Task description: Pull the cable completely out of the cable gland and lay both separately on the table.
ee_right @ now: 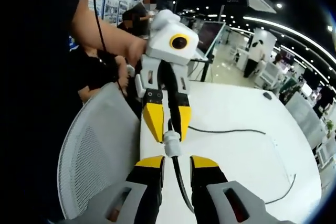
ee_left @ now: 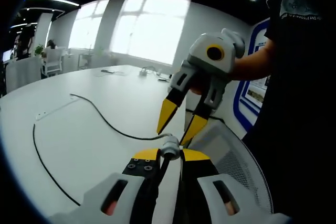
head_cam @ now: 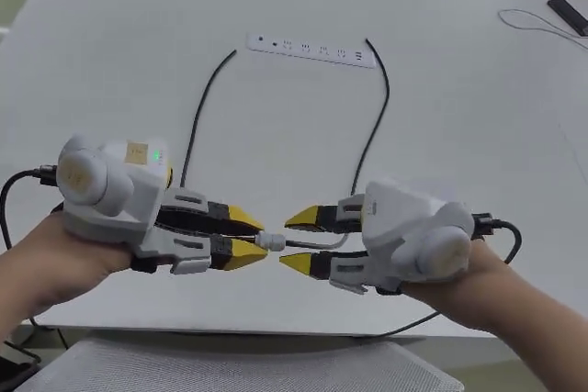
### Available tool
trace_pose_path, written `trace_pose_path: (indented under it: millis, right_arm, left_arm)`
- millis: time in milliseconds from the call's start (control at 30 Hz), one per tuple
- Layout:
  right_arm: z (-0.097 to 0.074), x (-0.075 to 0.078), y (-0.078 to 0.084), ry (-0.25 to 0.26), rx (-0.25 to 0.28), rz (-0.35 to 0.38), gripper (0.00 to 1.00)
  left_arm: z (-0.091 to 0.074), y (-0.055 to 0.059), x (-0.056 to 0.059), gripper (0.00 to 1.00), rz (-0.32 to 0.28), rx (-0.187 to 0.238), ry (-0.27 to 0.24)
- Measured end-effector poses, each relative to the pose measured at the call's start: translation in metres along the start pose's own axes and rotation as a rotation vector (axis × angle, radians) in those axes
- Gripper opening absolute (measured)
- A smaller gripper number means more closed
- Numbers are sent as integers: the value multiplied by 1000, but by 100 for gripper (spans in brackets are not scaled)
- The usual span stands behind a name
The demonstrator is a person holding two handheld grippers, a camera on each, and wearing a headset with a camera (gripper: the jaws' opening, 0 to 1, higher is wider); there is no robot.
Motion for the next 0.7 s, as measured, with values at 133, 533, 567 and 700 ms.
trace_pose_path:
  millis: [133, 533, 567, 700]
  right_arm:
    - [1, 1, 0, 54, -28, -9, 14]
    - [3, 0, -1, 251, -50, -19, 5]
    - [3, 0, -1, 257, -46, -16, 4]
    - [4, -3, 0, 281, -42, -14, 2]
  left_arm:
    - [0, -5, -3, 15, 27, 11, -7]
    - [4, -12, -12, 15, 55, 14, -30]
    - [4, -13, -12, 15, 56, 15, -30]
    - [6, -13, -13, 15, 53, 7, -30]
Point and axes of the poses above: the centre of the closed fingertips' face, and the gripper's own axes: z roughly forward along the fingers, x roughly to its right, y roughly out of its underside, the point moved 9 cm from there along -z, roughly backward along the fingers, and after that the axes turned 9 degrees about x, right-handed, at the moved point
